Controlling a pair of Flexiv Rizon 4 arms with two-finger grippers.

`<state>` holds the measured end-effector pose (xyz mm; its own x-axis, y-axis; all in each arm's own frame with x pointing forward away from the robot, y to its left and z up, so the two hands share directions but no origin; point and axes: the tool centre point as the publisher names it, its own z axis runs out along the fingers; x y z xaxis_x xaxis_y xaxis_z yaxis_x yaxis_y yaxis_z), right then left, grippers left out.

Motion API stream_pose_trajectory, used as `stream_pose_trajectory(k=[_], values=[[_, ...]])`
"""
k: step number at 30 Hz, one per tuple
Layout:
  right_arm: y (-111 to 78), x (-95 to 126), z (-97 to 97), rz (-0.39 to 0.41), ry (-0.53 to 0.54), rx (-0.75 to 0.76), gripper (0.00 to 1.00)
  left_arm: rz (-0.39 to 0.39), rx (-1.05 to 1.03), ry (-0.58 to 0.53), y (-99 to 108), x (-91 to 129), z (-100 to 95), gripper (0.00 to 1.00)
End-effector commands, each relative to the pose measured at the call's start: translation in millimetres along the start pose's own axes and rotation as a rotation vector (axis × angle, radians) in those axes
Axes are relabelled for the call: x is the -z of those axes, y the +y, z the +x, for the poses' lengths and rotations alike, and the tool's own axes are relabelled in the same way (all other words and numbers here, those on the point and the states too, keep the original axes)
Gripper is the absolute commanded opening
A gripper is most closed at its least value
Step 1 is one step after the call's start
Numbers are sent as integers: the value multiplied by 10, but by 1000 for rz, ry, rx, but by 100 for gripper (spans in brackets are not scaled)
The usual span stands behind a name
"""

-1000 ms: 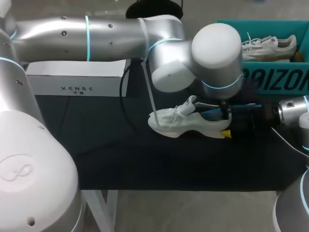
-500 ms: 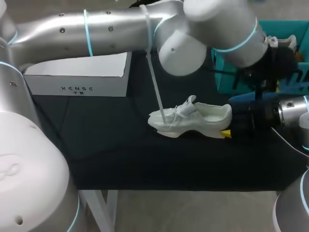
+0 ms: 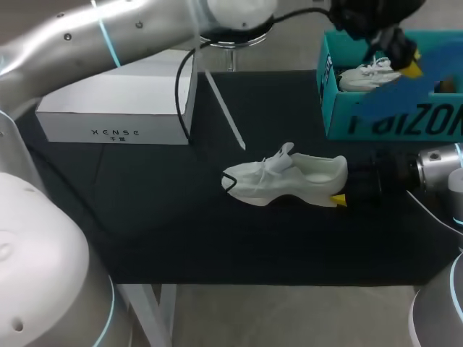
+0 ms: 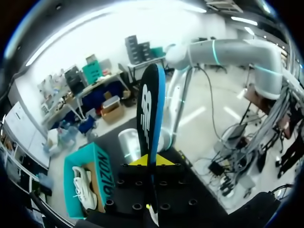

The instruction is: Take the shoe out of the shoebox, open the shoe tongue, remove and reinsert the insole, then place the shoe into the shoebox

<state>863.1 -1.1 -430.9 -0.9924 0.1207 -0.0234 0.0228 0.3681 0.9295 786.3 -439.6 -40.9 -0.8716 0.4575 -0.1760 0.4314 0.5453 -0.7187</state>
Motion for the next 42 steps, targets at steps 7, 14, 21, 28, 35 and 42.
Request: stream_pose_trajectory(k=[7,14,21,28,35,42], values=[[-13,-17,-4,4,-2,0,0,363,308,24,1018,852,188,0],[-13,-17,-4,4,-2,0,0,377,437,-78,1490,1153,407,0],[-13,-17,-4,4,-2,0,0,426,489,-110,1701,1491,643,0],[-13,-17,-4,4,-2,0,0,480,545,-127,1791,1701,757,0],[-13,-17,-4,4,-2,0,0,508,534,-75,1797,1813,626,0],[-13,-17,-4,4,-2,0,0,586,459,68,1723,1847,278,0]])
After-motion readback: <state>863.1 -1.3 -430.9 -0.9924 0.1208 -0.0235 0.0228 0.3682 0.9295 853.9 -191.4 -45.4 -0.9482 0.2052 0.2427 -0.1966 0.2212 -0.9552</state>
